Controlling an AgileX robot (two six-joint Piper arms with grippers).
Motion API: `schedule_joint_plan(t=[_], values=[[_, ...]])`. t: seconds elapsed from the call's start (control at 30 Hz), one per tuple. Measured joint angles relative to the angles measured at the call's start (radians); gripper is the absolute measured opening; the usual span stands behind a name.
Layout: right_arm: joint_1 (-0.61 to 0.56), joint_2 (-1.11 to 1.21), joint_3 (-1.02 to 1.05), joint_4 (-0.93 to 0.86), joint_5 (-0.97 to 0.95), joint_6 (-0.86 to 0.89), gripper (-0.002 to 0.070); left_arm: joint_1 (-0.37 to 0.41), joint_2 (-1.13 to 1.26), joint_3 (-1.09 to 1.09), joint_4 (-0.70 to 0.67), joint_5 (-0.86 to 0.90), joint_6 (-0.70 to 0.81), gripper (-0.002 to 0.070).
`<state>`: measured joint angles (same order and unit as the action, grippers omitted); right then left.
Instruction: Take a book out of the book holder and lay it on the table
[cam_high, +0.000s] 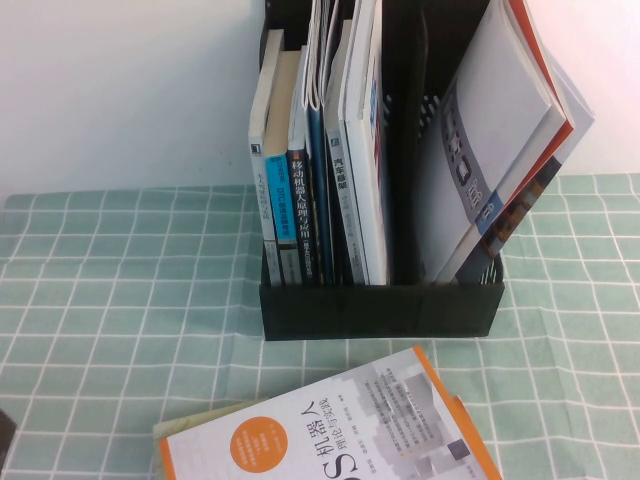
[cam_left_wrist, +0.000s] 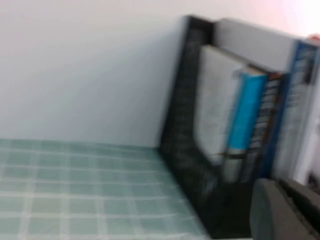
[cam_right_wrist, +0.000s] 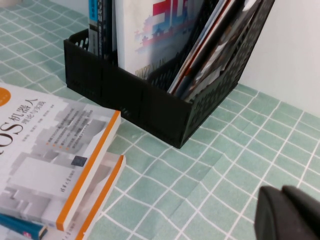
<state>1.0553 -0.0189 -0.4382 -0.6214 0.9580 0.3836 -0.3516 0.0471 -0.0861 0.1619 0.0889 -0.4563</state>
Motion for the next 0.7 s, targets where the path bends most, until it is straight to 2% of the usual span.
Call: schedule_joint_plan(t=[0.17,0.3,0.43,0.6,0.7], values=[[0.0,0.0,0.0,0.0,0.0,0.0,-0.0002,0.152,-0.056,0.108,0.017,0.022,0.0,-0.0003],[0.0,0.0,0.0,-0.002,0.0,0.0,-0.0002,0.217,-0.058,0.107,0.002,0.139,-0.028,-0.0003],[0.0,-0.001,0.0,-0.002,0.0,0.0,-0.0002,0.225,-0.058,0.109,-0.002,0.252,-0.014,-0.0003],[0.0,-0.001,0.0,-0.002,0.0,0.0,-0.0002,0.225,-0.058,0.109,-0.011,0.258,0.049,-0.0003],[0.0,-0.001,0.0,-0.002,0.0,0.0,-0.0002,0.214,-0.058,0.109,-0.079,0.258,0.189,-0.0003]])
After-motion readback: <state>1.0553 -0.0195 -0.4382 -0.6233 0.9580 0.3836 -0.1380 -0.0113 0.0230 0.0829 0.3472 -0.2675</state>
